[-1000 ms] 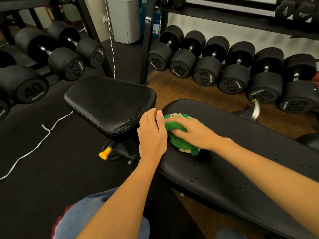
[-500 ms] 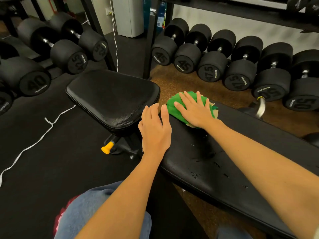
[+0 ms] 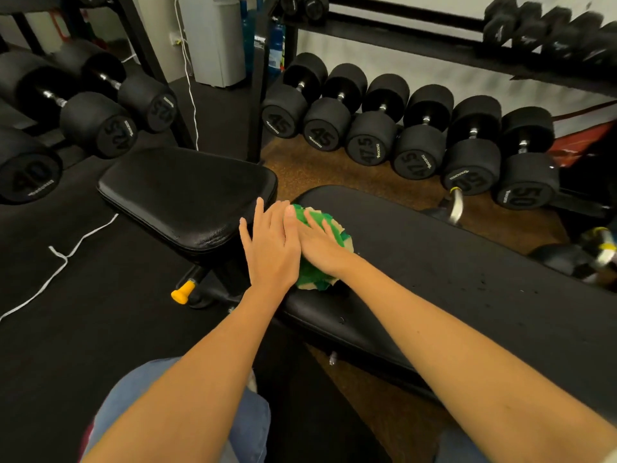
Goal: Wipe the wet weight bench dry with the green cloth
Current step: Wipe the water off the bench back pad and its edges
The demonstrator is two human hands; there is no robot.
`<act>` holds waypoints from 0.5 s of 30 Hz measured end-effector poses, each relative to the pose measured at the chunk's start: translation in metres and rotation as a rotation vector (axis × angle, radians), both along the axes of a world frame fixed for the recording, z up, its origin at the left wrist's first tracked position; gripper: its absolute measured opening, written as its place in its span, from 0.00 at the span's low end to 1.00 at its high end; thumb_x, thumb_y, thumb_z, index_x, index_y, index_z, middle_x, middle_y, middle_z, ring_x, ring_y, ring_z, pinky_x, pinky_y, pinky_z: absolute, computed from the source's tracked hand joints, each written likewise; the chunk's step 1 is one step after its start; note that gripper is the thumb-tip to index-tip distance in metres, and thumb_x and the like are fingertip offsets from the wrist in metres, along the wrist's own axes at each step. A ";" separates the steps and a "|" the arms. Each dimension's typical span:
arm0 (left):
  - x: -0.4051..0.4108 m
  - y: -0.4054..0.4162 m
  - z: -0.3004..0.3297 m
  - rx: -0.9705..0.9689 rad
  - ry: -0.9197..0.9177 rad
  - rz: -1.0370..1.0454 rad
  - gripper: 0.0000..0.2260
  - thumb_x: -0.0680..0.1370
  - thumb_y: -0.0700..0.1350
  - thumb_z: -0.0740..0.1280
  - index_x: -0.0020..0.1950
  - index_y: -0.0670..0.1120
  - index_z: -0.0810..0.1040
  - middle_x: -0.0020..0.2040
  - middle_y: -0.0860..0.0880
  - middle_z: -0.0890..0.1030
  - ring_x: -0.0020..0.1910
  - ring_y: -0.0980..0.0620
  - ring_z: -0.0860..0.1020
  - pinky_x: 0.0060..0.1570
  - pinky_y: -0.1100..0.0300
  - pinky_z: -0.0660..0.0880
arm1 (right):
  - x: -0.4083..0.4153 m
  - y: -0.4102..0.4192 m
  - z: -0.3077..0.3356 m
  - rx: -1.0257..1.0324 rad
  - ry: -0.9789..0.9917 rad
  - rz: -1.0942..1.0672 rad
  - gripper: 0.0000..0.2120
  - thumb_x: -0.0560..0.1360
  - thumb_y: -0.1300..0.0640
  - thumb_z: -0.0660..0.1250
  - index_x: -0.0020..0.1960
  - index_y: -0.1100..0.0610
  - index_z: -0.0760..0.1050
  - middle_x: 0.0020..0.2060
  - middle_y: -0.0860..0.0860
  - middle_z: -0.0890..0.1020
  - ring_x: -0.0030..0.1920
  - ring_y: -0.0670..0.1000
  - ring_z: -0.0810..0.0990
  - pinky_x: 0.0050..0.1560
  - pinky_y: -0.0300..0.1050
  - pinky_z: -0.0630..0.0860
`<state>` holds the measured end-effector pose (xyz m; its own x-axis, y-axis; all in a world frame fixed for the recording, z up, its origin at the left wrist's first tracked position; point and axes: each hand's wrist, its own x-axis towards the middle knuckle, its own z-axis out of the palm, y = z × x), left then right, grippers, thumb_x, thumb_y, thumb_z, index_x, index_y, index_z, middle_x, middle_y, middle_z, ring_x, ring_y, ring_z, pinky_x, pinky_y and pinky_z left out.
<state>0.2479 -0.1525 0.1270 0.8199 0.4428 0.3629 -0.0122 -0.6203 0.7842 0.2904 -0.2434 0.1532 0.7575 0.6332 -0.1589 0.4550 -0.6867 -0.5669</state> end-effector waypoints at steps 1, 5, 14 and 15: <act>0.000 0.000 0.000 0.036 0.031 -0.034 0.26 0.81 0.56 0.43 0.70 0.50 0.71 0.72 0.54 0.70 0.77 0.54 0.50 0.75 0.48 0.39 | -0.004 -0.003 0.005 0.109 0.080 -0.041 0.24 0.83 0.46 0.43 0.78 0.45 0.45 0.77 0.43 0.51 0.77 0.47 0.44 0.76 0.52 0.39; 0.002 -0.004 0.003 0.481 0.286 -0.102 0.25 0.82 0.59 0.45 0.75 0.50 0.64 0.74 0.50 0.66 0.78 0.45 0.45 0.71 0.42 0.34 | -0.015 -0.037 0.019 0.544 0.348 -0.356 0.25 0.83 0.54 0.55 0.77 0.47 0.52 0.71 0.44 0.67 0.68 0.42 0.64 0.70 0.42 0.59; -0.006 -0.001 0.001 0.707 0.494 -0.324 0.31 0.76 0.70 0.47 0.77 0.60 0.55 0.79 0.50 0.52 0.77 0.40 0.47 0.71 0.36 0.48 | -0.096 -0.175 -0.001 0.177 -0.191 -0.546 0.14 0.81 0.54 0.58 0.65 0.42 0.70 0.74 0.46 0.64 0.77 0.49 0.48 0.74 0.51 0.49; -0.010 -0.002 0.001 0.708 0.485 -0.314 0.30 0.76 0.70 0.48 0.76 0.60 0.56 0.79 0.50 0.53 0.76 0.40 0.48 0.71 0.36 0.49 | -0.105 -0.189 -0.006 0.158 -0.254 -0.551 0.14 0.81 0.54 0.57 0.65 0.44 0.70 0.72 0.46 0.67 0.77 0.46 0.50 0.75 0.48 0.45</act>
